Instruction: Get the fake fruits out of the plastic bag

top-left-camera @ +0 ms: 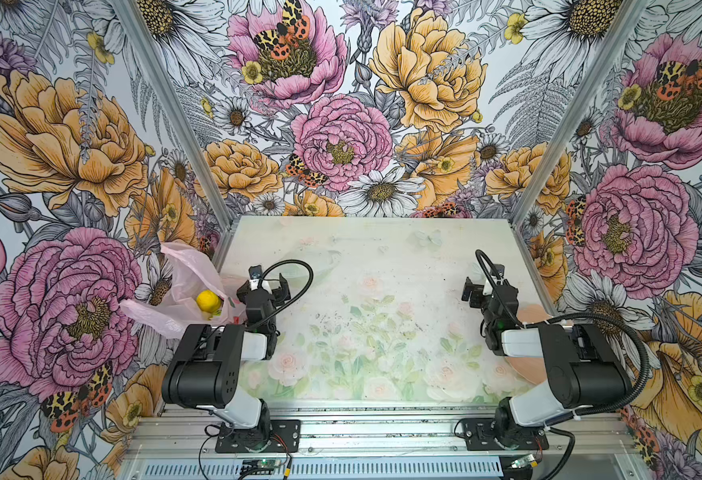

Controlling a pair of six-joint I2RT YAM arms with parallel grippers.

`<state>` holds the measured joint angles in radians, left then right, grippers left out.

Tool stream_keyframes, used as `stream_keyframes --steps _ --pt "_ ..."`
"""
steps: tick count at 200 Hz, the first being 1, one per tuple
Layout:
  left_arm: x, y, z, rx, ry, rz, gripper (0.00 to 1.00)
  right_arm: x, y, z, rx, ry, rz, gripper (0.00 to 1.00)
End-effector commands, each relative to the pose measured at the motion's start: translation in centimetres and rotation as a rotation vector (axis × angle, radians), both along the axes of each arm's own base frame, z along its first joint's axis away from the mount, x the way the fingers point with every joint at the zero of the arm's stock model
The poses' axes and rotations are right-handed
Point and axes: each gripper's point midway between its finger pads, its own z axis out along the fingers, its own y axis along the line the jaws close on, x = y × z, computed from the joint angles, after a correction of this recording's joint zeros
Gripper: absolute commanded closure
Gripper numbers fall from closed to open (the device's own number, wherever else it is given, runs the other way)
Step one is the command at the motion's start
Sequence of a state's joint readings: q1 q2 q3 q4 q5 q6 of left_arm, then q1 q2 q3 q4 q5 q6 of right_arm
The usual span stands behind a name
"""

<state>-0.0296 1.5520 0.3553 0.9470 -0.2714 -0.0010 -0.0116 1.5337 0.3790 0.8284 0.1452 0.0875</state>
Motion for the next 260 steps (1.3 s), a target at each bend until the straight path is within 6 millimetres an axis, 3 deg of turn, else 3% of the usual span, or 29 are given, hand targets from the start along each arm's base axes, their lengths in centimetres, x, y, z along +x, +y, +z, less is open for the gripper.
stream_keyframes --steps 1,205,231,260 --pt "0.5 -0.2 0.9 -0.006 -0.028 -0.017 0.01 0.6 0.0 1.3 -0.004 -0.044 -0.005 0.01" --pt "0.5 -0.1 0.8 -0.012 -0.026 -0.026 0.01 0.6 0.0 1.3 -0.004 -0.045 -0.004 0.00" --pt "0.0 -2.8 2.5 0.047 -0.038 -0.135 0.01 0.4 0.8 1.9 -0.023 -0.057 0.036 0.00" --pt "-1.3 -5.3 6.0 0.145 -0.045 -0.144 0.01 -0.4 2.5 5.5 -0.097 -0.069 0.062 0.01"
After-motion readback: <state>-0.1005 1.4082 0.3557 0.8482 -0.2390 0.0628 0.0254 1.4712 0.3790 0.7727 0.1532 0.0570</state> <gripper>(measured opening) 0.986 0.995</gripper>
